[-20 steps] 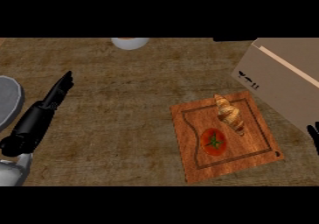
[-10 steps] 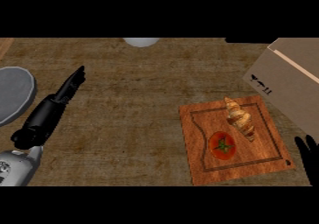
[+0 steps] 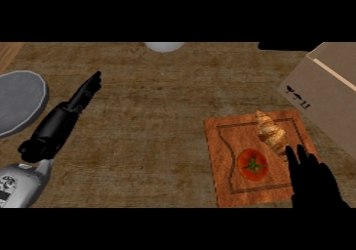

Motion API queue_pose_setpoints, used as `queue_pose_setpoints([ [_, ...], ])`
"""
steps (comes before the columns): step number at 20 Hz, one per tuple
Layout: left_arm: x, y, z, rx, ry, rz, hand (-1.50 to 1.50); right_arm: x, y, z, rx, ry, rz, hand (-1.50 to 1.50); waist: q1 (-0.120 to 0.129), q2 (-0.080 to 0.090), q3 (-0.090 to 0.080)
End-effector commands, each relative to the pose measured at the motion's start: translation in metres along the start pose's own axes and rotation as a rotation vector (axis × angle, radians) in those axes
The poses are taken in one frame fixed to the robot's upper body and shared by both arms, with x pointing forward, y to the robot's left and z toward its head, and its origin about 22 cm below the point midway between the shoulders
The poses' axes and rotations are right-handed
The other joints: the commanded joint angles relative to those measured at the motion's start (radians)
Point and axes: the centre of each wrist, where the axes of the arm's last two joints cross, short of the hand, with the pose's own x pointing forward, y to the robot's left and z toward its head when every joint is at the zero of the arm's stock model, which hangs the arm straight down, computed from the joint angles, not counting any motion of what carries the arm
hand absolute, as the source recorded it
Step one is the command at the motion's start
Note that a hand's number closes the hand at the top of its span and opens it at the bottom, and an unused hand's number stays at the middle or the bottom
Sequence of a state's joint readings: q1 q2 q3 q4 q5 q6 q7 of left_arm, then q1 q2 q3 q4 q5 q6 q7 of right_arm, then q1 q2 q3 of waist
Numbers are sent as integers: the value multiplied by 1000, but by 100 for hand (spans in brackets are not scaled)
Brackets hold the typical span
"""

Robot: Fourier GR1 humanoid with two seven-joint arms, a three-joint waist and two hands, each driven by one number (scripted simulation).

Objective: Pick the tomato from the cutting board and place it in the cardboard box

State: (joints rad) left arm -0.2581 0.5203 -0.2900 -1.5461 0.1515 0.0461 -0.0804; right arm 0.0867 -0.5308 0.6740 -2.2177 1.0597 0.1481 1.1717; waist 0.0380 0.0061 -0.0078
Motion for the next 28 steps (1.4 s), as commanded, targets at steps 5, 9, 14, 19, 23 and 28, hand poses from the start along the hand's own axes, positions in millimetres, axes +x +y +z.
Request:
queue_pose_setpoints([
  [5, -5, -1, -3, 22, -12, -9, 0, 65, 4, -8, -20, 189, 102, -150, -19, -4, 3],
  [9, -6, -1, -4, 27, -5, -4, 0, 89, 23, -28, -8, 208, 143, -150, -17, -2, 5],
  [14, -11, 3, 0, 28, 21, 16, 0, 100, 29, -23, 26, 243, 176, -150, -36, -7, 6],
  [19, -16, 4, 3, 34, 18, -4, 0, 95, 29, -36, 23, 243, 179, -150, -41, -7, 7],
  [23, -10, 0, -5, 37, 30, 2, 0, 109, 27, -51, 33, 219, 161, -150, -35, -6, 8],
  [28, -8, -2, 3, 42, 22, 2, 0, 90, 42, -60, 61, 240, 148, -150, -38, -7, 8],
])
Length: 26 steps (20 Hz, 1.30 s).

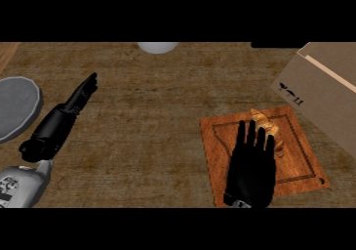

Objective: Pick the tomato from the cutting board and place it in the cardboard box

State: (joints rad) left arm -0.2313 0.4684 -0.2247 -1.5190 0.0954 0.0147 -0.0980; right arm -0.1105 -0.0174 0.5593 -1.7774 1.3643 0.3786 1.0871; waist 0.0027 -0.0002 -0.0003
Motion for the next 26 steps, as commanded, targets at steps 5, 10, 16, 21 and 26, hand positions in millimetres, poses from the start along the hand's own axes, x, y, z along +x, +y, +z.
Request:
queue_pose_setpoints([
  [5, -1, 13, -1, 9, -1, -9, 0, 9, 20, -22, 22, 190, 57, -150, 1, 2, 0],
  [10, 12, 7, -2, -11, -5, 5, 0, -9, 14, -37, 36, 187, 11, -150, -1, 0, 0],
  [16, -3, 11, 12, -6, 12, 3, 0, -16, 32, -23, 45, 68, 73, 150, -2, -1, 0],
  [21, -16, -1, 0, -9, -1, -10, 0, -17, 41, -37, -88, 11, 120, 150, -4, 1, 0],
  [26, 11, 18, -1, -16, 7, 8, 0, 0, 35, -32, -175, -30, 142, 150, 0, -1, 0],
])
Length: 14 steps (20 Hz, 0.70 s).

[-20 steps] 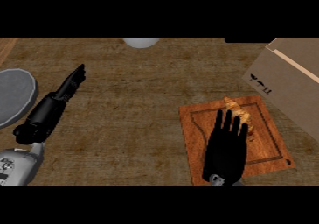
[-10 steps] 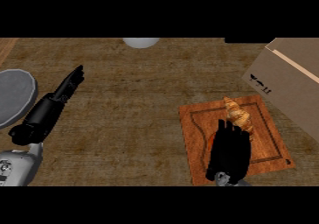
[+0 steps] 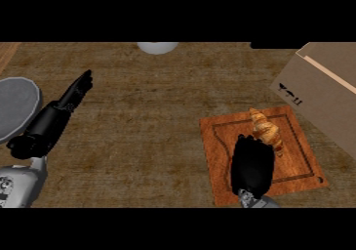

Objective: Pick the tomato from the cutting board and place it in the cardboard box

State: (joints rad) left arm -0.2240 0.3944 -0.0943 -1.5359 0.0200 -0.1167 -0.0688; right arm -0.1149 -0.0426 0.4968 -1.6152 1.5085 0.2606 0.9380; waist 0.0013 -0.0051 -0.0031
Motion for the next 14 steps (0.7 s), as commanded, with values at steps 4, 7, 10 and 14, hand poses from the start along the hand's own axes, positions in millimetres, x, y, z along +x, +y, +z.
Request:
queue_pose_setpoints([
  [4, -3, -3, -10, 10, 2, -11, 0, 1, -13, -15, -143, -162, -4, 150, -2, 7, 3],
  [7, 2, -7, -7, -7, -23, -10, 0, 3, -36, -28, -61, -482, -162, 150, 22, 18, 5],
  [10, 2, -23, -4, -31, -22, -2, 0, 2, -49, -41, -33, -716, -267, 150, 41, 20, 7],
  [14, -10, -7, -7, -9, -16, -9, 0, -15, -77, -90, -156, -824, -240, 150, 15, 15, 3],
])
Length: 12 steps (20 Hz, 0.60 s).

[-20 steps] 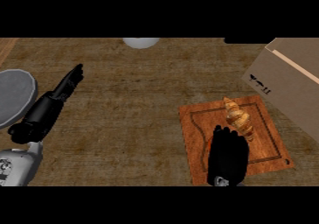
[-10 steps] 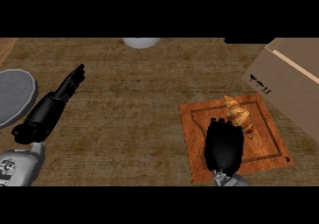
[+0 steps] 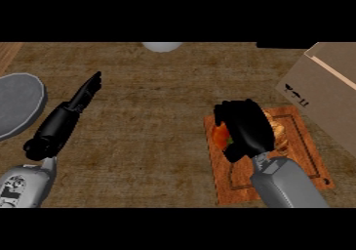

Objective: Pick the tomato from the cutting board and place it in the cardboard box

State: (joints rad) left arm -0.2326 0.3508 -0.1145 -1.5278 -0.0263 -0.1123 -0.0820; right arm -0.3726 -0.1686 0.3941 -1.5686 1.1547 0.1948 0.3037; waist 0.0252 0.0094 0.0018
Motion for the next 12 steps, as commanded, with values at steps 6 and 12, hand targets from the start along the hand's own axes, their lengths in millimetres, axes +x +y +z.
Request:
queue_pose_setpoints([
  [6, -9, 2, 13, 15, 25, 3, 0, -30, -95, -16, -217, -96, -75, 150, -24, -13, -2],
  [12, -17, 3, 11, 21, 32, 11, 0, -82, -136, -23, -399, 193, -262, 150, -30, -10, -2],
])
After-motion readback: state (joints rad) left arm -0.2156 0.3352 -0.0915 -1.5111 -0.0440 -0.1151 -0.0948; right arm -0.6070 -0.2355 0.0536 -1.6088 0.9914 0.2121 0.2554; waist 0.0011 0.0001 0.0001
